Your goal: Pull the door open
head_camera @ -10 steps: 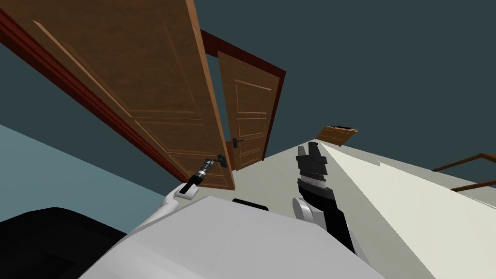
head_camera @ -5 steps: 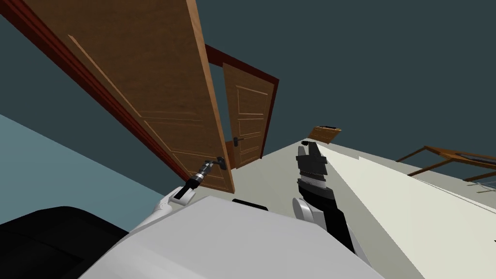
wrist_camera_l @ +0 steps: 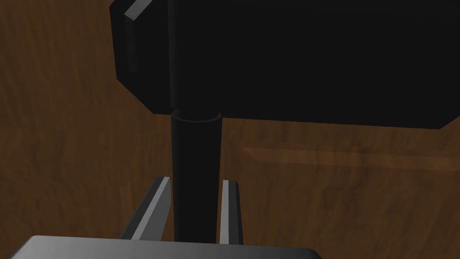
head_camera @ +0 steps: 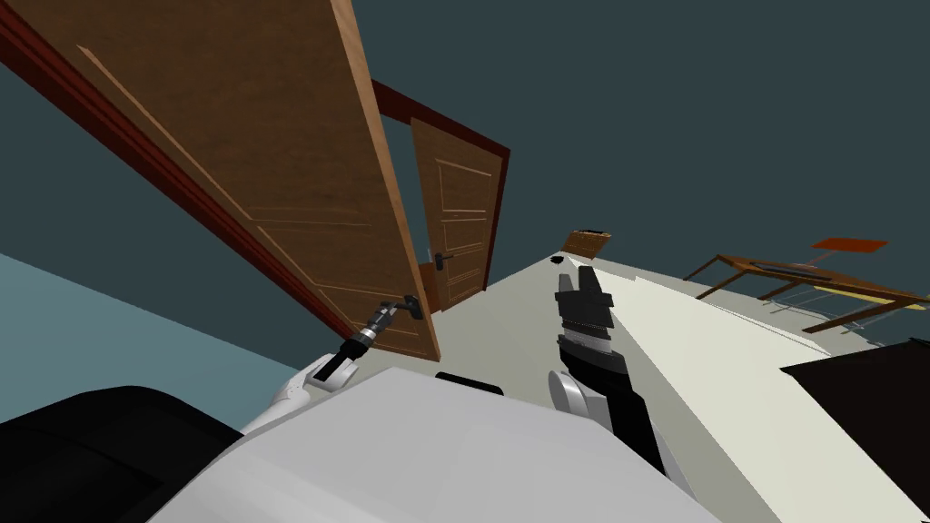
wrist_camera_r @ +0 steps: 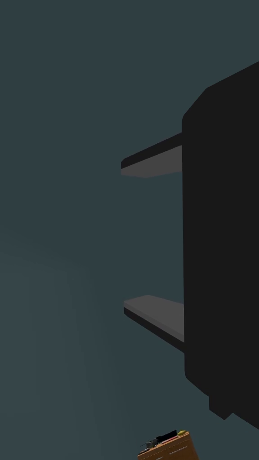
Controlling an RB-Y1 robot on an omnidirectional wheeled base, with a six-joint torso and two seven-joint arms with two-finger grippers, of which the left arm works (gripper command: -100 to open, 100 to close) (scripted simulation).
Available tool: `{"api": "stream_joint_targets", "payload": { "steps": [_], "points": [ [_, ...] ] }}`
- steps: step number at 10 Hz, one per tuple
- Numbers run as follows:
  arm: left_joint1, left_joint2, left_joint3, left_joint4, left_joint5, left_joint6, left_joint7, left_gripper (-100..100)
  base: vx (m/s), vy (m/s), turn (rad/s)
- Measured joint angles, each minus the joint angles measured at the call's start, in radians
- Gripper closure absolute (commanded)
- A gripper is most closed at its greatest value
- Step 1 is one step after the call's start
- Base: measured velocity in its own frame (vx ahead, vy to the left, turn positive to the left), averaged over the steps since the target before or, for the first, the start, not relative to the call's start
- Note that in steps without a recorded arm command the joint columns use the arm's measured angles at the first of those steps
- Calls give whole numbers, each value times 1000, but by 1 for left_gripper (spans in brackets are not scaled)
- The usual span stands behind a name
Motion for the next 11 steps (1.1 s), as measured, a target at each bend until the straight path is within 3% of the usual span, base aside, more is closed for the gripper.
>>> {"api": "stream_joint_targets", "payload": {
  "steps": [2,6,11],
  "points": [
    [30,19,-8,-10,1,-27,15,100,-211,45,-89],
    [44,41,-14,12,2,-63,29,100,-155,55,-108],
    [68,73,-38,30,2,-138,53,100,-188,84,-153]
  ]
}}
